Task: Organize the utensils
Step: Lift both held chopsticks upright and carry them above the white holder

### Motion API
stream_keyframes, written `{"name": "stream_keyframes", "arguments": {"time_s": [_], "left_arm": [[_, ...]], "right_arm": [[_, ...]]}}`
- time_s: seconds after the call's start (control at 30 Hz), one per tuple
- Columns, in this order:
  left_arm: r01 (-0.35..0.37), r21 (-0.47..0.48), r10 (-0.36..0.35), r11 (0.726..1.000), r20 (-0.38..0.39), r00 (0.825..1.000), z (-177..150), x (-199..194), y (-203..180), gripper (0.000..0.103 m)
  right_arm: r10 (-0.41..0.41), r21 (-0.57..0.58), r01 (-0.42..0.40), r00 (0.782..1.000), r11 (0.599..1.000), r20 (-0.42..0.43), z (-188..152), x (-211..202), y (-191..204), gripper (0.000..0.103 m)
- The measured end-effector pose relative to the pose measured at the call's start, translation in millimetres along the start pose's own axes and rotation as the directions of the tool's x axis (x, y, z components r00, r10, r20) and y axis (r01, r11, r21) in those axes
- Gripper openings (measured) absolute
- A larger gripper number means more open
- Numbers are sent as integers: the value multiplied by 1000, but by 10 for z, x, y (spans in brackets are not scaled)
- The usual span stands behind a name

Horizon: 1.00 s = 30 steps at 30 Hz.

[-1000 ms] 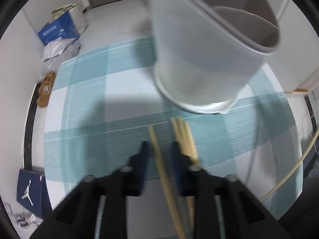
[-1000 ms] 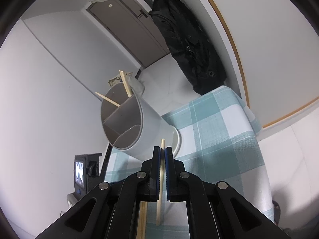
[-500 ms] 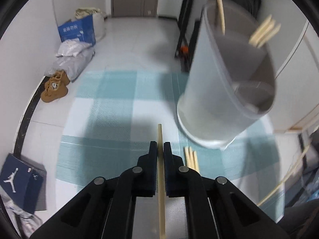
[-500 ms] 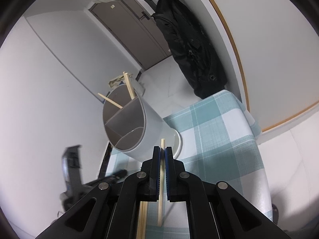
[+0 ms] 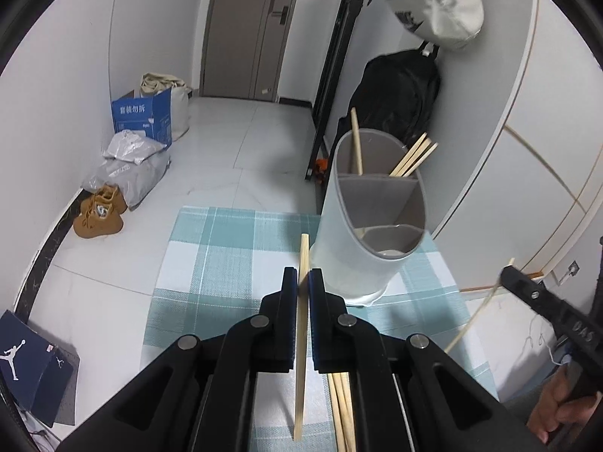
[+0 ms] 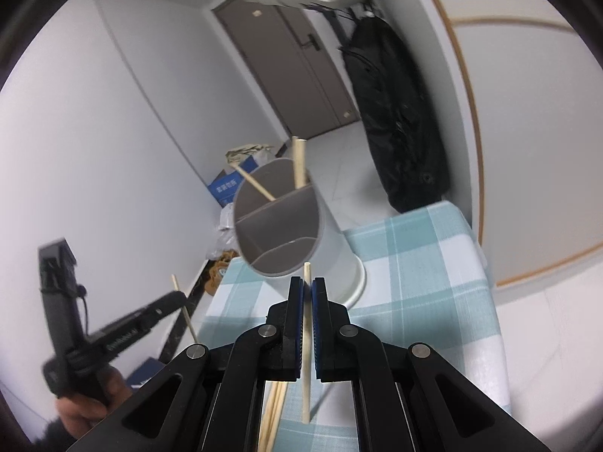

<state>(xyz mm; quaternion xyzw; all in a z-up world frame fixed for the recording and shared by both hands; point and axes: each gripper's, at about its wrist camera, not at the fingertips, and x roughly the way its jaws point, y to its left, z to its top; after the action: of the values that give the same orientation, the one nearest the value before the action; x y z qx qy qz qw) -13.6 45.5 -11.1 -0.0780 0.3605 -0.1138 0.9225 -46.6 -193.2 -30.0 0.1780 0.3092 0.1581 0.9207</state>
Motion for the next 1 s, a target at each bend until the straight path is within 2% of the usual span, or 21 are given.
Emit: {"name": "stream_keyframes", "arguments": {"time_s": [0.17, 0.73, 1.0], "left_arm": [[14, 23, -14, 1000, 35, 999, 24, -118, -14, 2], [36, 114, -42, 993, 51, 998, 144, -325, -260, 2], [54, 128, -61, 990, 51, 997, 191, -391, -338, 2]], "right_arm": [[-1, -55, 2, 1000, 998, 22, -51, -50, 156, 4], [-20, -69, 25, 998, 997, 68, -119, -176, 277, 3], [-15, -34, 17, 997, 999, 77, -66, -217, 263, 3]]}}
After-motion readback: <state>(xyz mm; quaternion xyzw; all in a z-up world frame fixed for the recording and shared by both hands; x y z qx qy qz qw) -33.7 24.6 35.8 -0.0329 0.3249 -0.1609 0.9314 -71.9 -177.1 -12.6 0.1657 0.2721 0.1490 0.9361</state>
